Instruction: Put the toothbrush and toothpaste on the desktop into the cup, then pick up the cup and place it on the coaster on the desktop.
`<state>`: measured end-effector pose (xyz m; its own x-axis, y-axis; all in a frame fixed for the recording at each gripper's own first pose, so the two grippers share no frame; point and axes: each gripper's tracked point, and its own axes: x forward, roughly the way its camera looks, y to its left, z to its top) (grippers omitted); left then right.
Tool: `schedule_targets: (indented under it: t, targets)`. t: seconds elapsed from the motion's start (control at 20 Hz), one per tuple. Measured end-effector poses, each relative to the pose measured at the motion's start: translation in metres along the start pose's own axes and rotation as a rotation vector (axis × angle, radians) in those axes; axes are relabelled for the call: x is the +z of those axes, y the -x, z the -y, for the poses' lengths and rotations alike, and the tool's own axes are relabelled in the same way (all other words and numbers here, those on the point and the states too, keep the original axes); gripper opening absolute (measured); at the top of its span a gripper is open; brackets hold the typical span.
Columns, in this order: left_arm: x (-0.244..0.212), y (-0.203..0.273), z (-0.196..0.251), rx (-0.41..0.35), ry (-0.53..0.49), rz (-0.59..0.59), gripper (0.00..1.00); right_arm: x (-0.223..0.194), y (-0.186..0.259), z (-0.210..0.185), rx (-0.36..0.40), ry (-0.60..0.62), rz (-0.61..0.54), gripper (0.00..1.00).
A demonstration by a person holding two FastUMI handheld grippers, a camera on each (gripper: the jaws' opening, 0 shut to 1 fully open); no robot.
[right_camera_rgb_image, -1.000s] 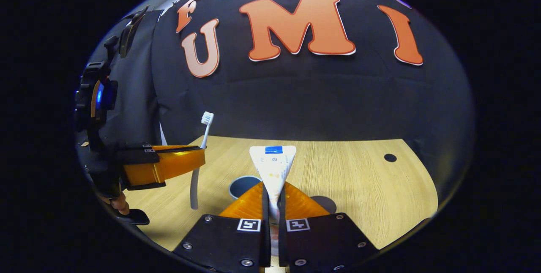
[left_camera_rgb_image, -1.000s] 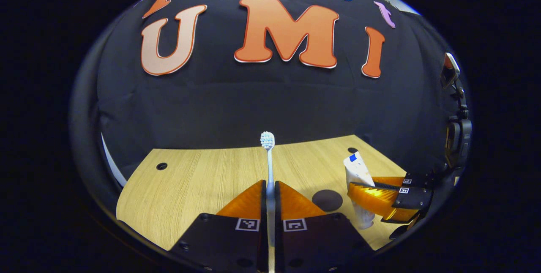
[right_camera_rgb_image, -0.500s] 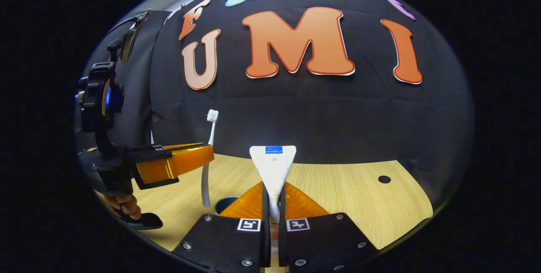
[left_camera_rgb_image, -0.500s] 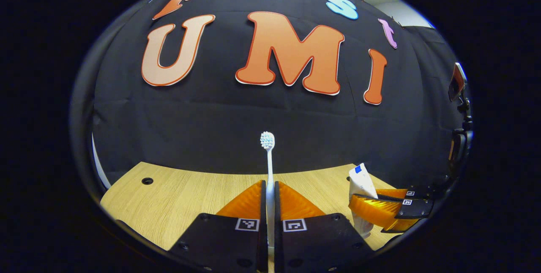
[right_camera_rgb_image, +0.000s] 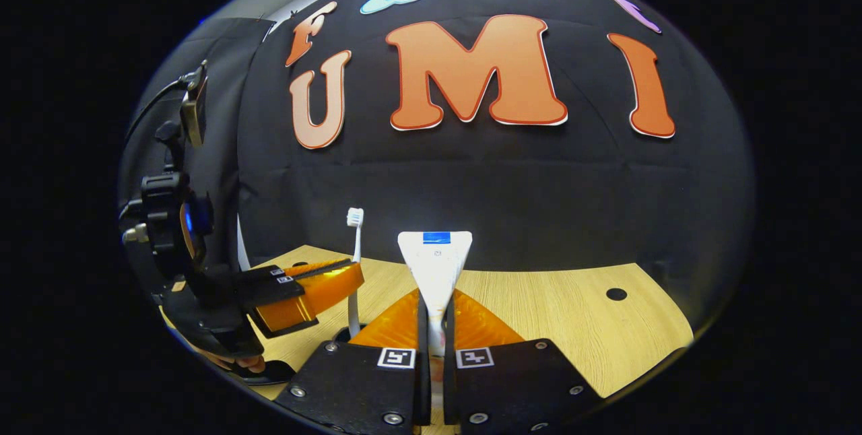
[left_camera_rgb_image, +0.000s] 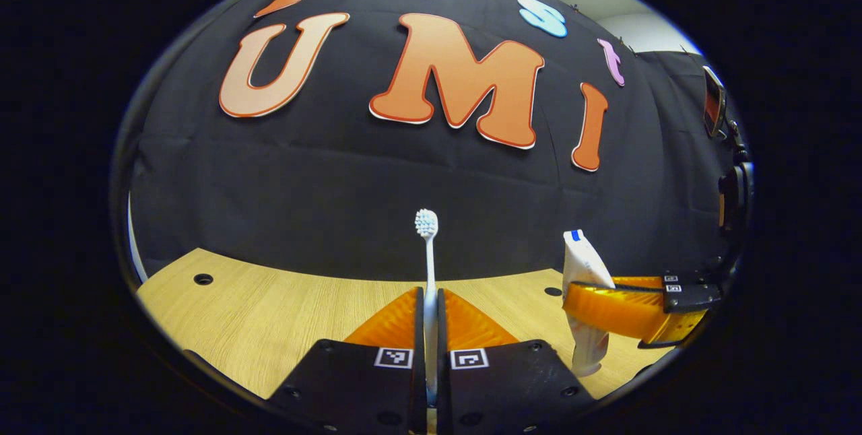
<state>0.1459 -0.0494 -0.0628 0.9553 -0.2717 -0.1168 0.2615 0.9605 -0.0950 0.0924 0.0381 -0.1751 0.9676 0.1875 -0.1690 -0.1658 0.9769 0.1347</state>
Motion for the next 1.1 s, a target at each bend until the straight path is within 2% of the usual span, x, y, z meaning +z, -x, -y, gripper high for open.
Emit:
schedule_targets:
  t: [0.5, 0.65, 0.75, 0.95, 1.0, 1.05, 1.1]
  targets:
    - [-0.042, -0.006, -0.006, -0.043, 0.046, -0.055, 0.07, -0.010, -0.007, 0.002, 0.018, -0.067, 0.012, 0.07]
    - [-0.048, 0.000, -0.011, -0.022, 0.028, -0.061, 0.09, -0.013, -0.009, 0.002, 0.020, -0.087, 0.007, 0.07]
    - [-0.045, 0.002, -0.009, -0.043, 0.044, -0.059, 0.11, -0.015, -0.011, -0.001, 0.030, -0.120, -0.008, 0.07]
    - [-0.055, 0.017, -0.012, -0.040, 0.021, -0.085, 0.43, -0.007, -0.013, -0.003, 0.034, -0.130, 0.008, 0.07]
    - [-0.056, 0.021, -0.013, -0.037, 0.017, -0.085, 0.61, -0.002, -0.015, -0.006, 0.036, -0.129, 0.018, 0.07]
    - [-0.060, 0.024, -0.017, -0.021, 0.019, -0.095, 0.67, 0.003, -0.018, -0.011, 0.042, -0.131, 0.027, 0.07]
    - [-0.064, 0.029, -0.021, -0.005, 0.025, -0.110, 0.78, 0.007, -0.021, -0.014, 0.049, -0.133, 0.034, 0.07]
